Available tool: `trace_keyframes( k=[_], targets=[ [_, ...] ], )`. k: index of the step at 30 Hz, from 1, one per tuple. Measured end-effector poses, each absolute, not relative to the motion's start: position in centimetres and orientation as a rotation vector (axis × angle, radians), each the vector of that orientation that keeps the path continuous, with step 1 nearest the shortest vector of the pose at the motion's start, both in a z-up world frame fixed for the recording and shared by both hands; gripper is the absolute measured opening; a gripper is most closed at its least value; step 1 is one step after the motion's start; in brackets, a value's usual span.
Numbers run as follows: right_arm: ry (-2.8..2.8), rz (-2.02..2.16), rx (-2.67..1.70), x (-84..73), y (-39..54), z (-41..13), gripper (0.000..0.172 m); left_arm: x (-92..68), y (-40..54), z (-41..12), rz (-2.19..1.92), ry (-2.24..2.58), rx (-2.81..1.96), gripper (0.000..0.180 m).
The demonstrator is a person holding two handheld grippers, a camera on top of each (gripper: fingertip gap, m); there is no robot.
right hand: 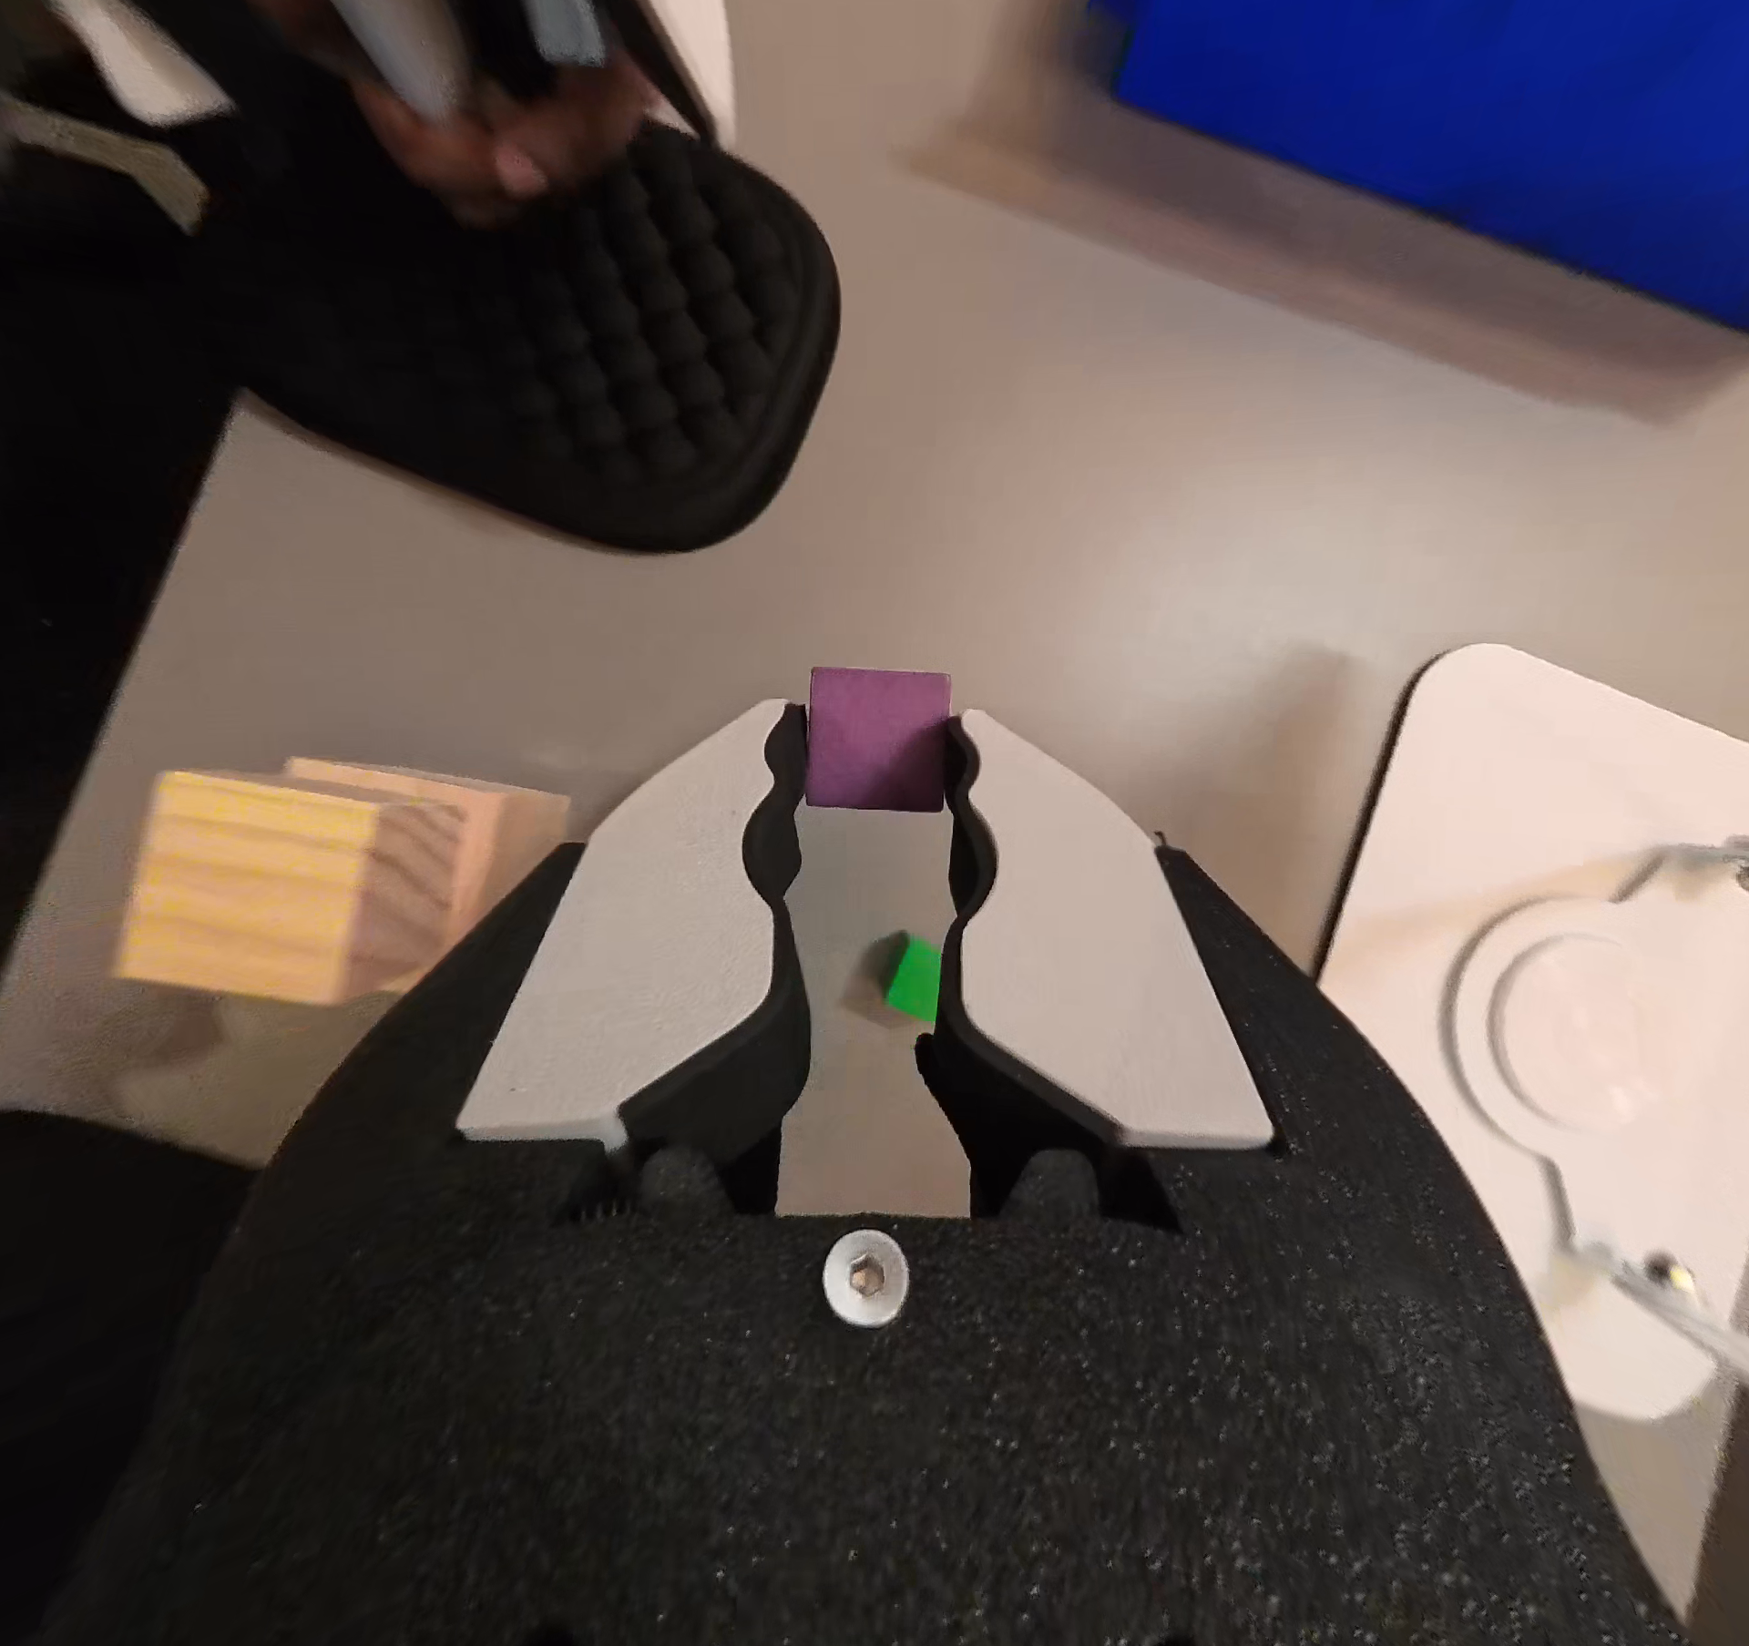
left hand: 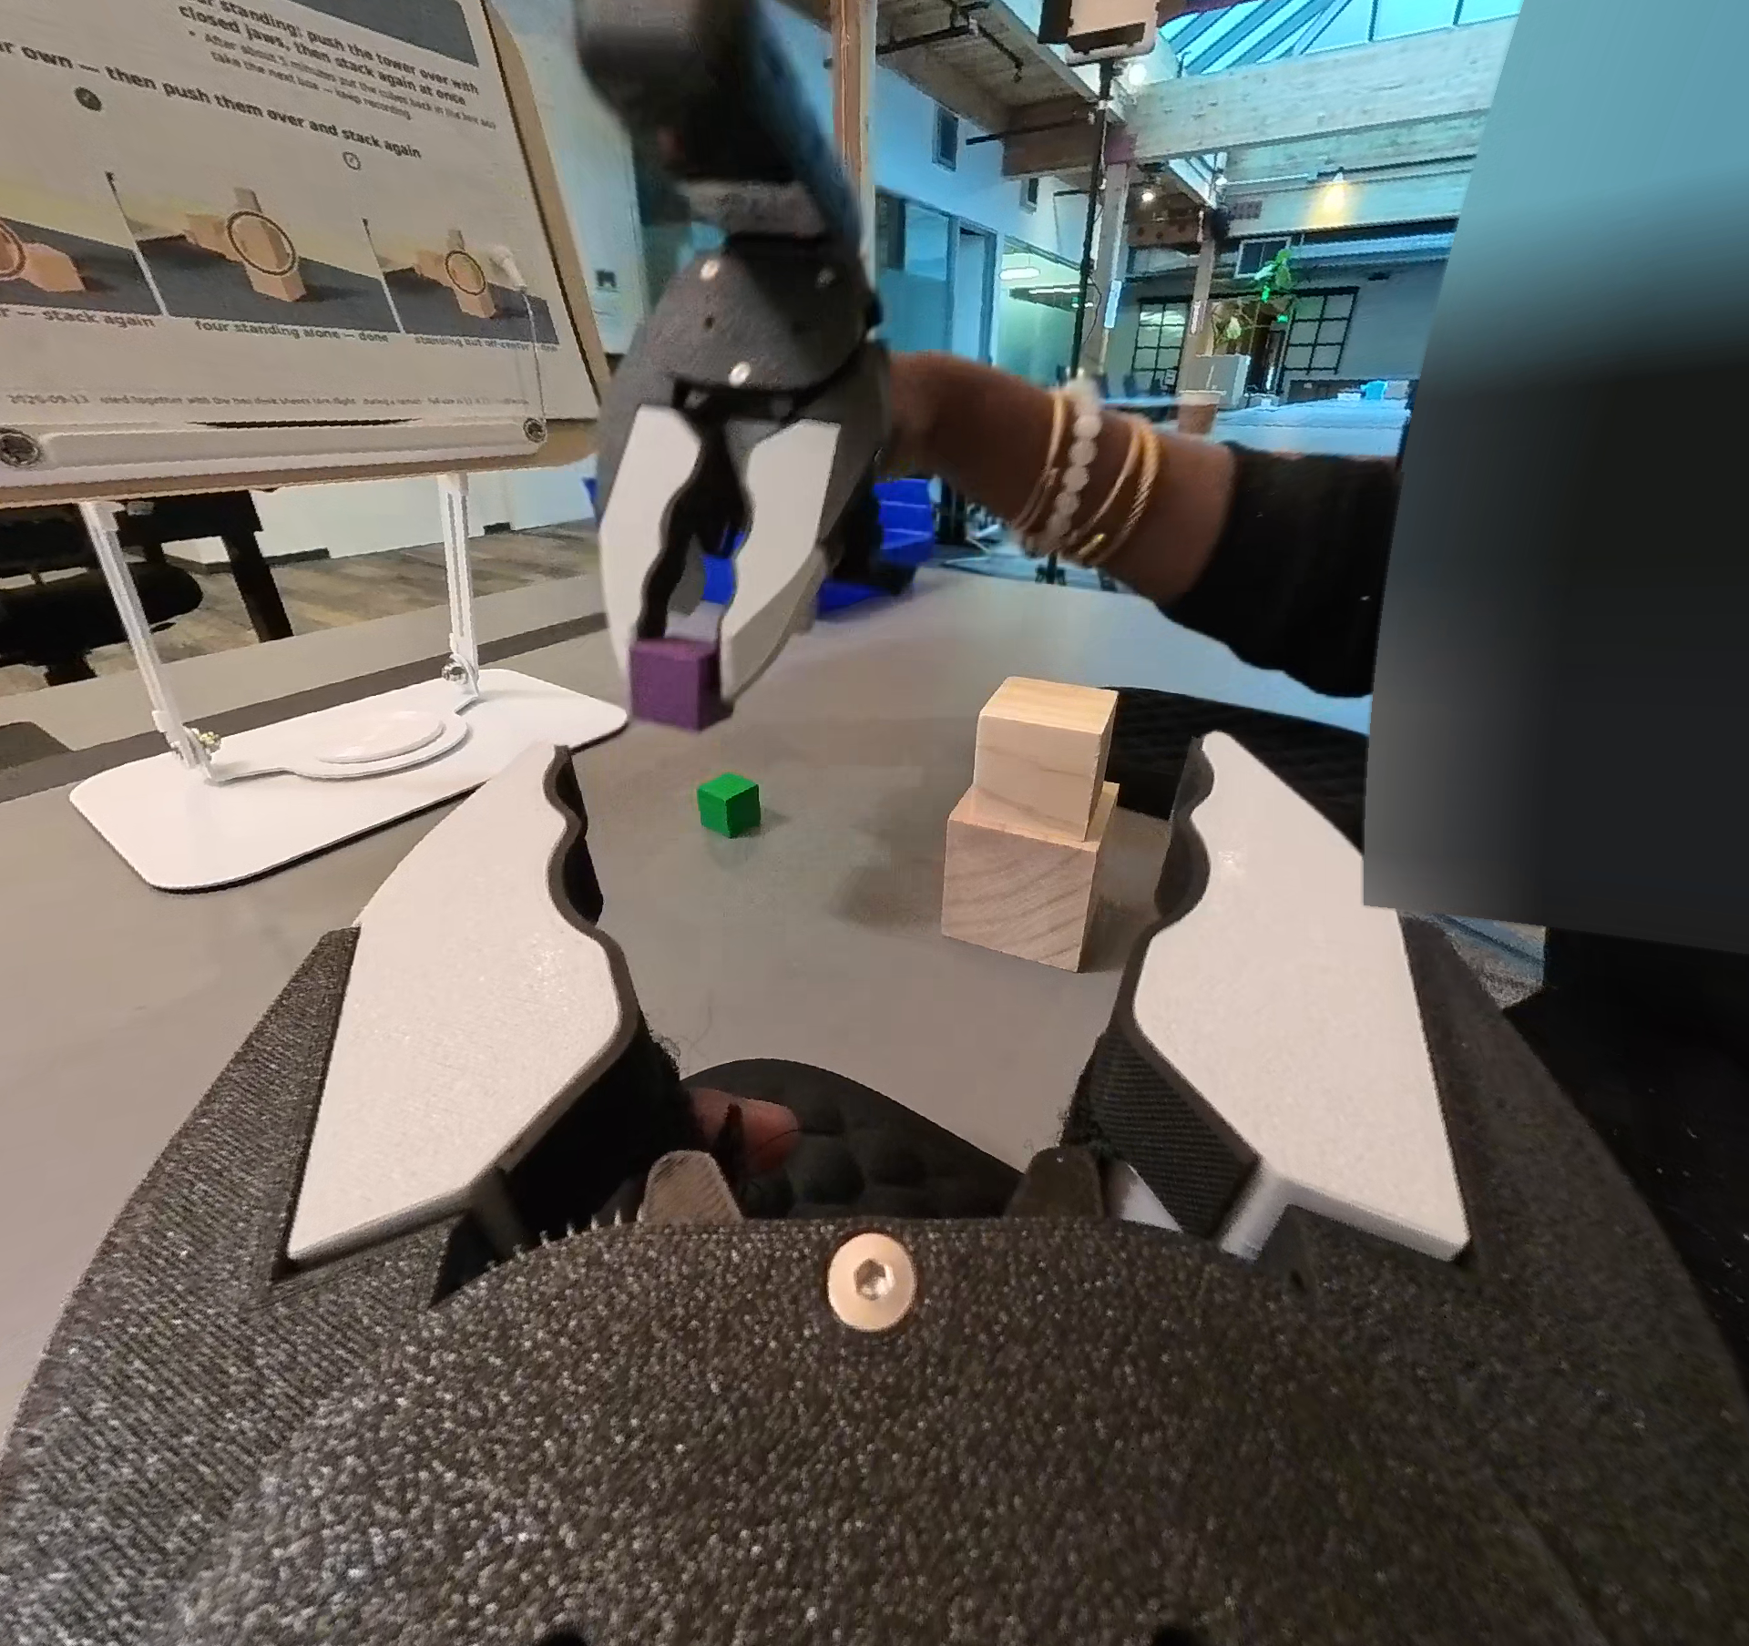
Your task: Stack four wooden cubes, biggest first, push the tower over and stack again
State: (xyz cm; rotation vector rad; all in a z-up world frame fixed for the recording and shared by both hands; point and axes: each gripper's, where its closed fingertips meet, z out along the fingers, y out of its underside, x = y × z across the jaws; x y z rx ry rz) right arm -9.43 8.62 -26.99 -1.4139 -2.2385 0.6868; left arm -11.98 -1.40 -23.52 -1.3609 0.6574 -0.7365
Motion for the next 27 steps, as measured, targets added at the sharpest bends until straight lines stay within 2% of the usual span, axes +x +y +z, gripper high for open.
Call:
trace_keyframes(
  k=[8,14,27],
  targets=[
    [-2.075,0.732,-1.564,-4.8,3.2,-21.4,0.027,-11.7,-1.5,-23.7,-0.712,0.678,-1.366,0.115],
    [-2.061,0.584,-1.723,-1.2,0.1,-23.5,0.027,-11.5,-1.5,-23.9,-0.691,0.699,-1.372,0.115],
    [-2.175,0.553,-1.691,-1.9,-1.0,-26.2,0.027,-11.4,-1.5,-23.9,-0.687,0.704,-1.373,0.114]
  ],
)
